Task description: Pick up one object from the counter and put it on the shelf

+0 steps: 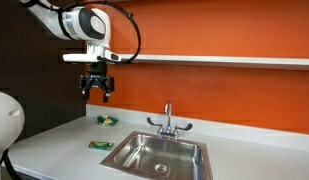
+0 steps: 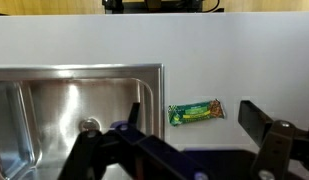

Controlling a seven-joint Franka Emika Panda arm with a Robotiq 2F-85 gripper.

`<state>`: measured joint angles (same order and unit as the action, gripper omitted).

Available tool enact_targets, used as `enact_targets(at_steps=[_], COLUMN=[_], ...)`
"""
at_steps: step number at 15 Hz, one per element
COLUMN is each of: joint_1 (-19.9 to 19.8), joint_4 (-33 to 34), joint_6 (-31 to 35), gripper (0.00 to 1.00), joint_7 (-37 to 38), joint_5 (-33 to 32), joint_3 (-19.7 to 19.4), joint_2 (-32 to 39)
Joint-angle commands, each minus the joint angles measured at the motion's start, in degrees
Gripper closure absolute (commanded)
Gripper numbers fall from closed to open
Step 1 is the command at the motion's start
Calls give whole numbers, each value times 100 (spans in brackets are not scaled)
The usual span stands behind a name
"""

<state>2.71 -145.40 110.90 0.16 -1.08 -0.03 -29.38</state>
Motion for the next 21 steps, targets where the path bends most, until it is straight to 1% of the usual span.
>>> enact_targets(at_steps=[1, 6, 9, 15, 21], joint_1=[119, 223, 237, 278, 295], joint_4=[54, 31, -3, 74, 101], joint_6=[314, 1220, 1616, 2110, 2482], gripper=[0, 0, 0, 0, 0], joint_7=[-268, -399, -433, -478, -381], joint_5=[149, 172, 225, 330, 267], joint_3=[40, 48, 39, 129, 267], joint_2=[390, 916, 1268, 2005, 2518])
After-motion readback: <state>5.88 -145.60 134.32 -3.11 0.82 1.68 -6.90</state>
